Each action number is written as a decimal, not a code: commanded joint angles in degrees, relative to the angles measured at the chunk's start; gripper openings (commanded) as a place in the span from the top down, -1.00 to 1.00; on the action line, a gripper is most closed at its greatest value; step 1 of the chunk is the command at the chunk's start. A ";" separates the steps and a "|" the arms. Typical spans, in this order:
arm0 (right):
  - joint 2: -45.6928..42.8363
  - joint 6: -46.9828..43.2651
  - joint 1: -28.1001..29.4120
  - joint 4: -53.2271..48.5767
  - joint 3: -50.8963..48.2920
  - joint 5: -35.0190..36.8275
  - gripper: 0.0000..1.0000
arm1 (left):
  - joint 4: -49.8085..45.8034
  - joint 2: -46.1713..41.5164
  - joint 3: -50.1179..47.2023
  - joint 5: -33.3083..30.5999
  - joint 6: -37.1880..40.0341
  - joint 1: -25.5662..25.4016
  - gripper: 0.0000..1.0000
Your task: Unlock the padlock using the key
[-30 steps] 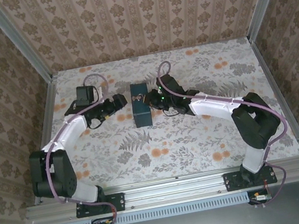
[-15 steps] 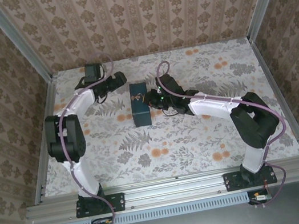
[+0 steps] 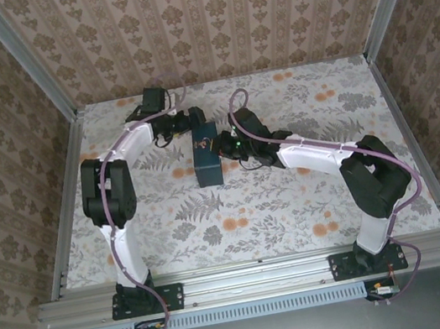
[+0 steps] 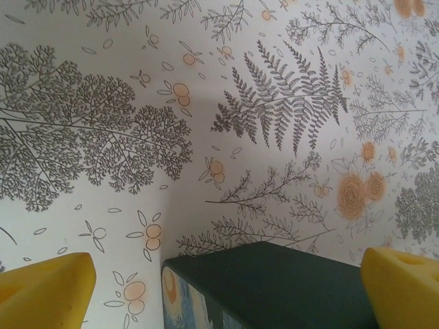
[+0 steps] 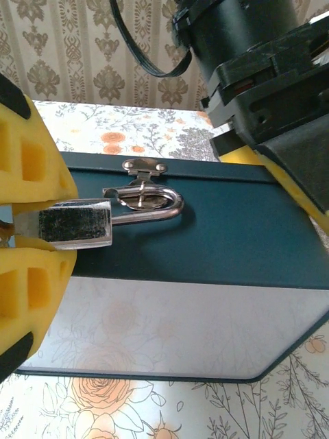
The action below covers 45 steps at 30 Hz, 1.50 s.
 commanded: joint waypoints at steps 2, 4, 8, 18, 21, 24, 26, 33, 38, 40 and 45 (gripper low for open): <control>-0.51 -1.54 0.25 -3.05 4.42 2.71 1.00 | -3.48 -1.56 -2.35 3.23 1.27 0.27 -0.99; -0.41 -1.54 0.25 -3.55 5.04 3.84 1.00 | -3.12 -1.61 -2.70 5.20 0.29 0.27 -0.98; 0.66 -1.21 0.53 -4.08 6.22 4.26 1.00 | -1.60 -2.78 -4.97 5.49 -1.98 0.66 -0.97; 1.09 12.64 3.01 -3.61 3.61 5.84 1.00 | -1.22 -4.27 -7.96 2.51 -5.32 1.33 -0.94; 0.11 18.09 3.33 -3.67 2.60 6.85 1.00 | -2.25 -4.42 -7.96 1.06 -5.57 1.44 -0.93; 0.26 21.26 4.09 -4.91 4.05 6.41 1.00 | -3.07 -4.80 -7.95 -0.57 -5.66 1.24 -0.93; 1.05 21.45 4.41 -7.57 6.05 6.29 1.00 | -2.99 -5.11 -8.06 -1.58 -6.10 0.95 -0.93; 3.94 17.87 5.42 -12.09 8.73 6.91 1.00 | -2.87 -5.04 -8.24 -1.32 -6.63 0.11 -0.92; 4.50 8.11 7.26 -16.71 11.63 13.86 1.00 | -2.31 -6.32 -10.50 -1.34 -7.52 -0.06 -0.91; 4.15 5.24 7.39 -19.65 12.24 16.61 1.00 | -3.13 -6.91 -10.60 -1.71 -7.03 0.24 -0.90; 1.60 -1.85 7.00 -26.12 11.97 21.09 1.00 | -5.51 -8.64 -10.13 -2.29 -4.93 0.53 -0.86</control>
